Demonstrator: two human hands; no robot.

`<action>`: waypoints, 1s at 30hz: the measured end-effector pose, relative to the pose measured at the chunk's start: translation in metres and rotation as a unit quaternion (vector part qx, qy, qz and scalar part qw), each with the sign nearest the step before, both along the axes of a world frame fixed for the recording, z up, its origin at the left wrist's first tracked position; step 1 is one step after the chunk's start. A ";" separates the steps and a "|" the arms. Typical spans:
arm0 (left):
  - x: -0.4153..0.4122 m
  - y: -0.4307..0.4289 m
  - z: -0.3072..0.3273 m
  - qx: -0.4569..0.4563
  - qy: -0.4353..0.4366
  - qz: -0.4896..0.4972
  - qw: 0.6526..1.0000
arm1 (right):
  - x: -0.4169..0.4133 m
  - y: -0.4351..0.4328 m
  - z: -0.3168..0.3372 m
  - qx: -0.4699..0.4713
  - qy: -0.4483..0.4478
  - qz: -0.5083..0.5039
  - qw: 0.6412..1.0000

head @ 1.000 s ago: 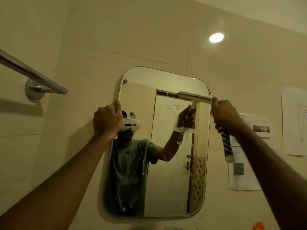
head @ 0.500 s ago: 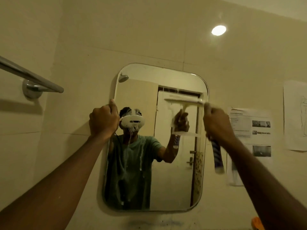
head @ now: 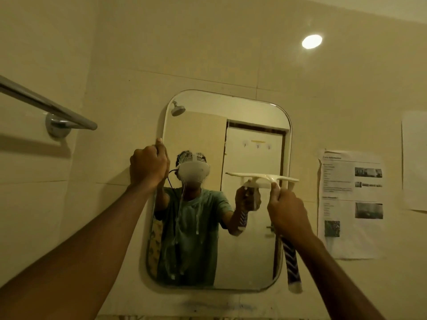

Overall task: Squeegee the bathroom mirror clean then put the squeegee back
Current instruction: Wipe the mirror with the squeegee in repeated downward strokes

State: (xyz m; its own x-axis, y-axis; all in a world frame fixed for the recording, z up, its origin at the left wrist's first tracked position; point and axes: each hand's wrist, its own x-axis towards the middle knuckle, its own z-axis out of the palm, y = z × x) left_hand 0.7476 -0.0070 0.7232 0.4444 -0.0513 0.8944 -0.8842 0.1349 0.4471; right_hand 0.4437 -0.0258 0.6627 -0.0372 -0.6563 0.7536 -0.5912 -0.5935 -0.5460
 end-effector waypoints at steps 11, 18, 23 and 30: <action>0.006 0.001 -0.001 0.007 -0.023 -0.009 1.000 | 0.033 0.011 0.165 -0.068 0.009 -0.010 0.998; 0.007 0.000 -0.003 0.010 -0.014 -0.027 1.000 | 0.049 0.008 0.018 -0.047 0.007 0.009 0.999; 0.012 0.000 -0.001 0.023 -0.032 -0.033 0.999 | 0.053 0.019 0.045 -0.036 -0.027 0.018 0.999; 0.013 0.001 -0.002 0.007 -0.053 -0.031 0.998 | 0.077 0.022 0.159 -0.100 -0.041 0.016 0.994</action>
State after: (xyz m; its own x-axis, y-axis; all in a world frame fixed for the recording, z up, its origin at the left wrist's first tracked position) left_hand 0.7607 -0.0059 0.7216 0.3433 -0.0882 0.9351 -0.9167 0.1854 0.3540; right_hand 0.5204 -0.0034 0.8214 -0.0853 -0.4961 0.8640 -0.5293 -0.7121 -0.4612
